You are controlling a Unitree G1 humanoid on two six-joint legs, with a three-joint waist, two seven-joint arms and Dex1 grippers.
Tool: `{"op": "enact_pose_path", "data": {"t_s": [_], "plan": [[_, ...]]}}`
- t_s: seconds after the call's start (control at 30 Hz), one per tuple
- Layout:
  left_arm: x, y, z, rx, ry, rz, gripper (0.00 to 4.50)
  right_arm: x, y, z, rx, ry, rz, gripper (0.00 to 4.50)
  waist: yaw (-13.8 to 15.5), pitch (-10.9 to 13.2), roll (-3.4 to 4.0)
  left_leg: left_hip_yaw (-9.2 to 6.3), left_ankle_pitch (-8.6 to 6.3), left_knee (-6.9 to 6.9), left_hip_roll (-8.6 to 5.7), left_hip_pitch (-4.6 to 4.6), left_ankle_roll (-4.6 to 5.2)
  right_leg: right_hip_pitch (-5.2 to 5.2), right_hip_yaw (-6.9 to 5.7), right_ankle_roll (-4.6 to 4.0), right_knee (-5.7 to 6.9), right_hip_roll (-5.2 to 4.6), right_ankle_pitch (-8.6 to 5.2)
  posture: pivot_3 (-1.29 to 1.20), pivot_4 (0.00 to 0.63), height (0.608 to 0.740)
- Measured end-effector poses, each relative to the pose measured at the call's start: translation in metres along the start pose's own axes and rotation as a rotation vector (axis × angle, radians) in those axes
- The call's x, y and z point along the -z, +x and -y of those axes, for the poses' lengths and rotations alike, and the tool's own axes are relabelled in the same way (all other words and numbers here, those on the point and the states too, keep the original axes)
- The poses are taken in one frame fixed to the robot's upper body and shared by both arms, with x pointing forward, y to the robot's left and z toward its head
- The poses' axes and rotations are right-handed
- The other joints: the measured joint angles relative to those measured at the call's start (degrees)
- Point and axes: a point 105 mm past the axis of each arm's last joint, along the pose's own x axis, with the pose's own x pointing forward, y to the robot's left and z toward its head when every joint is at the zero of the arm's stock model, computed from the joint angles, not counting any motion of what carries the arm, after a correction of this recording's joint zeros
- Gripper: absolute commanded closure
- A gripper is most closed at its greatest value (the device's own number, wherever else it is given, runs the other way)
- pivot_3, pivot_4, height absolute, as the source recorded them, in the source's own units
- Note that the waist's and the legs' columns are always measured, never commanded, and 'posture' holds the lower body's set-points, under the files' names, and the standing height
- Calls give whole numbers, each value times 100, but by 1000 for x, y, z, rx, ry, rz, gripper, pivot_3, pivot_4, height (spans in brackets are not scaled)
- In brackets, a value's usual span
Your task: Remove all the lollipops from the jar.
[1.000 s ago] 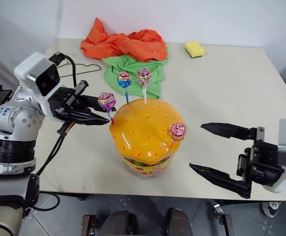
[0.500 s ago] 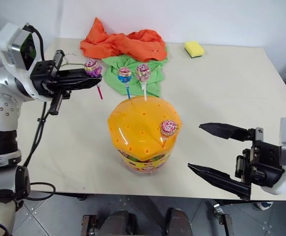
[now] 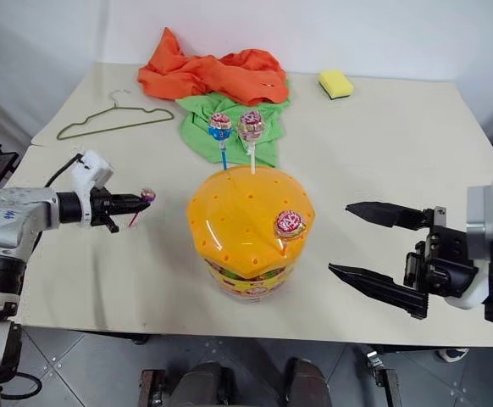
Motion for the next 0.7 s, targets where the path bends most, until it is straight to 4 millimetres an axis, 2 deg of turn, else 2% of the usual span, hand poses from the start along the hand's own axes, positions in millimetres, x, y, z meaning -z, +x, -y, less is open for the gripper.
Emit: {"op": "enact_pose_path", "data": {"t_s": [0.17, 0.3, 0.37, 0.47, 0.53, 0.6, 0.7], "plan": [[-7, -2, 3, 16, 7, 0, 1210, 1, 1, 3, 5, -11, -8, 0, 11, 0, 0, 1, 0, 1, 0, 0, 0, 0, 1, 0, 1, 0, 0, 0, 150, 740], [-23, -11, 5, 38, 37, 29, 35, 1, 0, 3, 4, -9, -10, 0, -9, 0, 0, 1, 0, 1, 1, 1, 0, 0, 0, 0, 1, 0, 0, 0, 150, 740], [-44, -19, 14, 106, 64, 118, 35, 2, -1, 5, 10, -5, -10, 0, -10, 1, -2, -1, 0, 2, 2, -2, 0, -1, -2, 0, 1, 0, 0, 0, 150, 740], [-105, -41, 38, 265, 155, 394, 35, 3, -1, 5, 15, -7, -14, 0, 35, 2, -4, -2, 0, 9, 1, -3, 0, 2, -1, 1, 2, -2, 0, 0, 150, 740], [-135, -57, 62, 415, 231, 573, 35, 3, -1, 5, 18, -8, -15, 0, 45, 2, -3, -2, 0, 12, 1, -1, 0, 3, 0, 1, 4, -2, 0, 0, 150, 740], [-145, -63, 83, 560, 282, 658, 35, 3, -1, 6, 25, -8, -12, 0, 33, 0, 0, 0, 0, 11, 1, 1, 0, 3, 0, 1, 5, -2, 0, 0, 150, 740], [-146, -57, 103, 727, 305, 700, 35, 4, -1, 6, 42, -1, -13, 0, 20, 0, -1, 1, 0, 12, 1, 2, 0, 3, 0, 1, 7, -1, 0, 0, 150, 740]]}}
